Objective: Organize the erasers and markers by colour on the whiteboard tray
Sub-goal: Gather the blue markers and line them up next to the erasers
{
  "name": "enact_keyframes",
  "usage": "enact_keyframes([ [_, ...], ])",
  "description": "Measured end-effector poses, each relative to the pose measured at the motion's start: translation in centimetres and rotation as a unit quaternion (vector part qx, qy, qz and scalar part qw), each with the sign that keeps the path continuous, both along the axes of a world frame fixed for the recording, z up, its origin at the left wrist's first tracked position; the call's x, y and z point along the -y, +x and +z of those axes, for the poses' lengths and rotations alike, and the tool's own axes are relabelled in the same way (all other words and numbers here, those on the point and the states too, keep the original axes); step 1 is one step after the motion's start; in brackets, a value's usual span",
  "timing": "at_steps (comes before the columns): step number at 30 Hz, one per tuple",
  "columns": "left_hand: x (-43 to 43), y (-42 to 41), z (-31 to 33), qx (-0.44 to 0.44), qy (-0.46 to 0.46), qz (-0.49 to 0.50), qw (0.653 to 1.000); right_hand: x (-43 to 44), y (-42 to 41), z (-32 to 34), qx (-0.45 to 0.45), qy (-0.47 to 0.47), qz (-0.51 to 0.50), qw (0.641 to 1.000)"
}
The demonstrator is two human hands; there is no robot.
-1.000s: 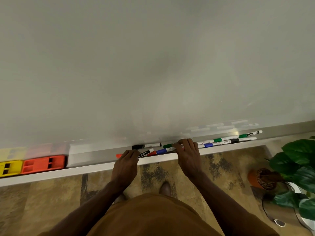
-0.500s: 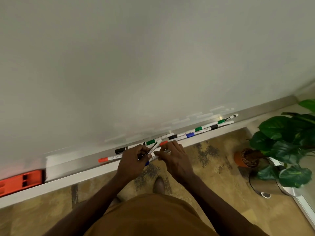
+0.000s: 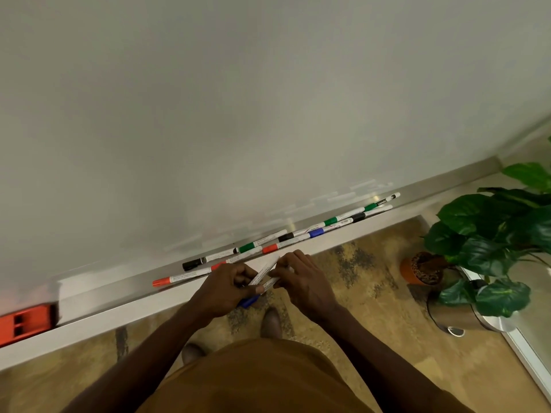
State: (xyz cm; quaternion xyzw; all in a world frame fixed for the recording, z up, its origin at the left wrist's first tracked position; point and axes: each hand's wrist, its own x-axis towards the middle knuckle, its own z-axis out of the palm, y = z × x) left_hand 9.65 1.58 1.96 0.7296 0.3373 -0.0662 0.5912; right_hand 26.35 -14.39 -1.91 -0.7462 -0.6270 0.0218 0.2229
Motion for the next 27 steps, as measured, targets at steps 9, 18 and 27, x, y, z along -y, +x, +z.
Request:
enact_keyframes([
  [9,2.2,-0.5,0.2,0.009,-0.205,0.157,0.966,1.0,7.7,-0.6,-0.021,-0.019,-0.128,0.991],
  [18,3.1,-1.8,-0.3,0.021,-0.242,0.212,0.947,1.6,18.5,-2.1,0.081,-0.139,-0.092,0.983],
  [27,3.4,-3.5,-0.9,0.017,-0.226,0.248,0.942,-0.5,20.4,-2.0,0.090,-0.176,-0.057,0.979],
])
